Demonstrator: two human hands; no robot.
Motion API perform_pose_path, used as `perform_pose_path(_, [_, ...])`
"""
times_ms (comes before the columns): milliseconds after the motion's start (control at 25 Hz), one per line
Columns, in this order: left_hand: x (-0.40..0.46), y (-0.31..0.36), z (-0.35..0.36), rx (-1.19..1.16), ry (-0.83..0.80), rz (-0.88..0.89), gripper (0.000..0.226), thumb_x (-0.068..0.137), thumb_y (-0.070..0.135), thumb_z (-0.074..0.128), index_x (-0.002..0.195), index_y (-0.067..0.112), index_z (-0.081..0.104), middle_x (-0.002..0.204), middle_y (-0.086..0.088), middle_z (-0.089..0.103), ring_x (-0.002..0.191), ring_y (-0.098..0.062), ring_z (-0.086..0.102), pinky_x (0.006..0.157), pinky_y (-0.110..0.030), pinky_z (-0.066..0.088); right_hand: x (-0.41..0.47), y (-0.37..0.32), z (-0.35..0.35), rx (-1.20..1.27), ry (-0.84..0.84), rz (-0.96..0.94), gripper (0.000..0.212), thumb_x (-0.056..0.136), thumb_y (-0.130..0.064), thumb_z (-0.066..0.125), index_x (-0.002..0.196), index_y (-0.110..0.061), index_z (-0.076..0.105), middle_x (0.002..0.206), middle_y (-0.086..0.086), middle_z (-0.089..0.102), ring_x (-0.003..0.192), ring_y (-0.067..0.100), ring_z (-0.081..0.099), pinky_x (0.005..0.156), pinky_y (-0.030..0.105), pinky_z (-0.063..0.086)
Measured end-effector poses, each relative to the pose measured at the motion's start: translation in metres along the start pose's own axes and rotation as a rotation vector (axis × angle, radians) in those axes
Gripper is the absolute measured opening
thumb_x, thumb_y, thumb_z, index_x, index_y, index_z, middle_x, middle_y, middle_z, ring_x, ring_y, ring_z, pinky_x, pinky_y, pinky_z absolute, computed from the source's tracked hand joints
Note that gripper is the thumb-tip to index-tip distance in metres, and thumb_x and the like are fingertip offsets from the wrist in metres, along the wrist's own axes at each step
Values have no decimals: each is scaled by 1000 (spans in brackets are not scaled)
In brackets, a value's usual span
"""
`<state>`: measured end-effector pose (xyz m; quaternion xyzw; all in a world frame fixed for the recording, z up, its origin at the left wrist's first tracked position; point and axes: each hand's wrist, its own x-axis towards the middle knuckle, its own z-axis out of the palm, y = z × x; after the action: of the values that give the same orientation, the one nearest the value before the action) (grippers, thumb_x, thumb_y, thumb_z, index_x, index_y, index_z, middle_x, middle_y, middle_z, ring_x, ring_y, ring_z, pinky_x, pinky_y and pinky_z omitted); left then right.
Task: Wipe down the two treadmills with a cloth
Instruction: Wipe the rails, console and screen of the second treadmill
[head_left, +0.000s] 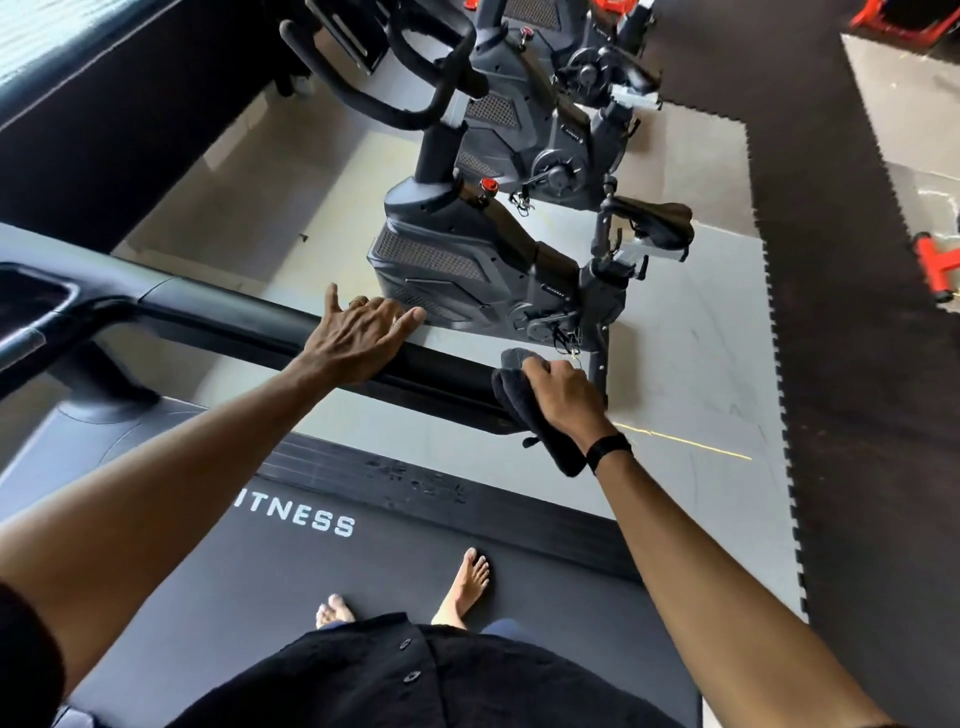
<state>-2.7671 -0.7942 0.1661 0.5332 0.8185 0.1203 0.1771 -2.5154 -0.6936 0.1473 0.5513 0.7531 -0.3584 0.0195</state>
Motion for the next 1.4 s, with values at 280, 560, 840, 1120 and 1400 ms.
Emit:
perform_pose_path(280, [-45, -5, 10, -109, 91, 109, 82, 90, 69, 5, 131, 16, 52, 143, -6, 53, 136, -21, 44, 120, -54, -7, -36, 0, 43, -291, 479, -364, 58, 91, -45, 31, 119, -12, 70, 118, 4, 70, 113, 30, 59, 97, 46, 45])
perform_pose_path(560, [-125, -56, 7, -89, 304, 175, 73, 99, 62, 11, 145, 13, 41, 154, -9, 42, 148, -19, 29, 123, -47, -8, -41, -79, 100, -522, 485, -491, 54, 96, -44, 32, 127, -13, 63, 122, 10, 67, 111, 34, 60, 95, 51, 41])
perform_pose_path(840, [-188, -148, -26, -87, 524, -133, 74, 101, 61, 9, 131, 11, 55, 146, -10, 51, 142, -20, 40, 123, -48, -8, -31, -185, 164, -636, 361, -720, 62, 99, -49, 29, 136, -6, 53, 129, 20, 61, 114, 41, 59, 93, 54, 45])
perform_pose_path(1120, [-225, -177, -37, 24, 634, -313, 59, 103, 51, 24, 125, 10, 59, 141, -12, 55, 136, -25, 48, 121, -57, 5, -9, -271, 208, -737, 261, -990, 69, 99, -54, 28, 145, -5, 41, 135, 25, 56, 118, 42, 58, 90, 53, 49])
perform_pose_path(1400, [-234, -185, -60, 225, 744, -611, 59, 104, 48, 24, 126, 5, 58, 142, -16, 54, 141, -31, 42, 122, -57, 3, 6, -341, 244, -675, 131, -1124, 78, 95, -55, 8, 150, -7, 36, 144, 27, 47, 124, 46, 50, 99, 56, 43])
